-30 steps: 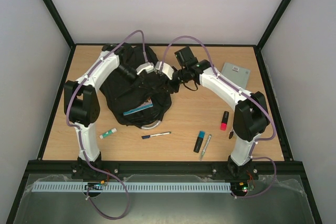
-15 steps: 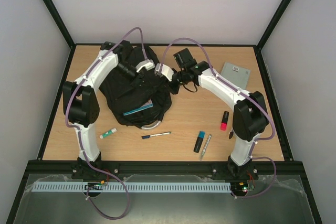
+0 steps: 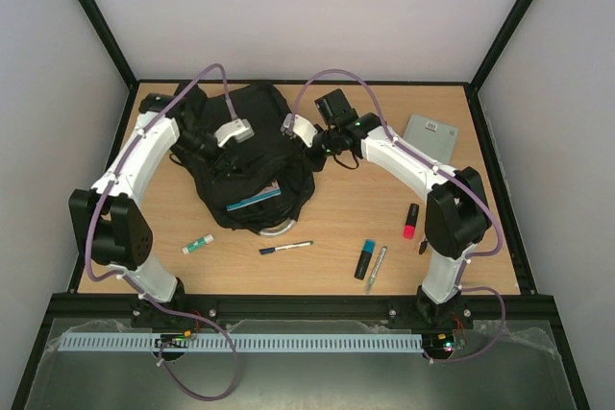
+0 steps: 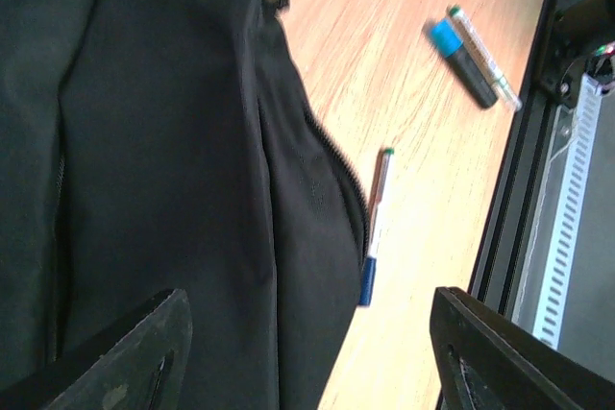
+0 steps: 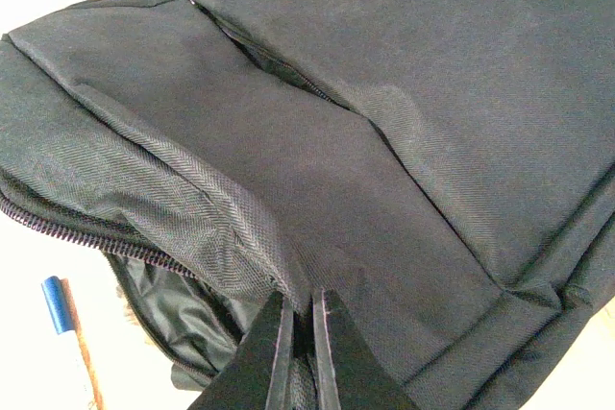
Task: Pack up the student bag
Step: Place the book in the student bag.
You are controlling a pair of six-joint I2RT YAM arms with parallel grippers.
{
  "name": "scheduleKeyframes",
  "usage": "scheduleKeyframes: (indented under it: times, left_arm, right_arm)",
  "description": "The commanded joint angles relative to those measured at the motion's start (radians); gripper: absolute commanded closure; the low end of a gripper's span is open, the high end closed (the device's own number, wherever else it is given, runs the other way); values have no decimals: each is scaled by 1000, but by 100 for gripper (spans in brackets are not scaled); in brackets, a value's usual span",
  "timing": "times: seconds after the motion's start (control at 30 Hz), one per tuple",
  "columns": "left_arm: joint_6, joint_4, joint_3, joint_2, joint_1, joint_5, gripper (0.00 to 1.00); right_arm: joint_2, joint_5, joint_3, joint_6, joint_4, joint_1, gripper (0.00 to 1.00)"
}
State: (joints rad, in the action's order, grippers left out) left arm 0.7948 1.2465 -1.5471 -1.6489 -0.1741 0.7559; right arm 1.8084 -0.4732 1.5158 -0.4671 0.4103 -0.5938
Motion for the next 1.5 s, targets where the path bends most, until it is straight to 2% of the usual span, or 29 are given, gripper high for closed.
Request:
scheduleKeyframes:
  times: [0.0, 0.2, 0.33, 0.5, 0.67, 0.77, 0.87, 0.93, 1.07, 1.27, 1.33, 1.47]
  left_arm:
    - [57, 40, 77, 33, 5, -62, 29]
    - [11, -53, 167, 65, 6, -67, 29]
    - [-42, -127, 196, 29, 8, -114, 42]
    - [-45, -175, 194, 5, 16, -83, 53]
    - [-33, -142, 139, -46, 18, -36, 66]
    - [-20, -124, 127, -62, 19, -14, 71]
    - [-30, -133, 133, -65, 19, 3, 68]
    - [-62, -164, 147, -58, 19, 6, 57]
    - [-134, -270, 193, -35, 20, -13, 41]
    - [-155, -331, 202, -49, 12, -38, 39]
    - [-155, -347, 197, -58, 8, -64, 46]
    - [-135, -337, 152, -68, 7, -69, 68]
  right_arm:
    - [-30, 26, 25, 28, -32, 0, 99]
    - [-30, 18, 28, 48, -38, 0, 99]
    - [-40, 21, 28, 39, -36, 0, 99]
    - [-38, 20, 24, 37, -32, -1, 99]
    - [-30, 28, 28, 41, -36, -1, 99]
    - [-25, 29, 30, 45, -38, 0, 99]
    - [-19, 29, 33, 53, -42, -1, 99]
    - [-16, 28, 38, 54, -44, -1, 99]
    - [-5, 27, 51, 60, -44, 0, 99]
    - [7, 21, 63, 70, -47, -1, 99]
    - [11, 21, 62, 71, -47, 0, 99]
    - [11, 22, 63, 68, -44, -1, 99]
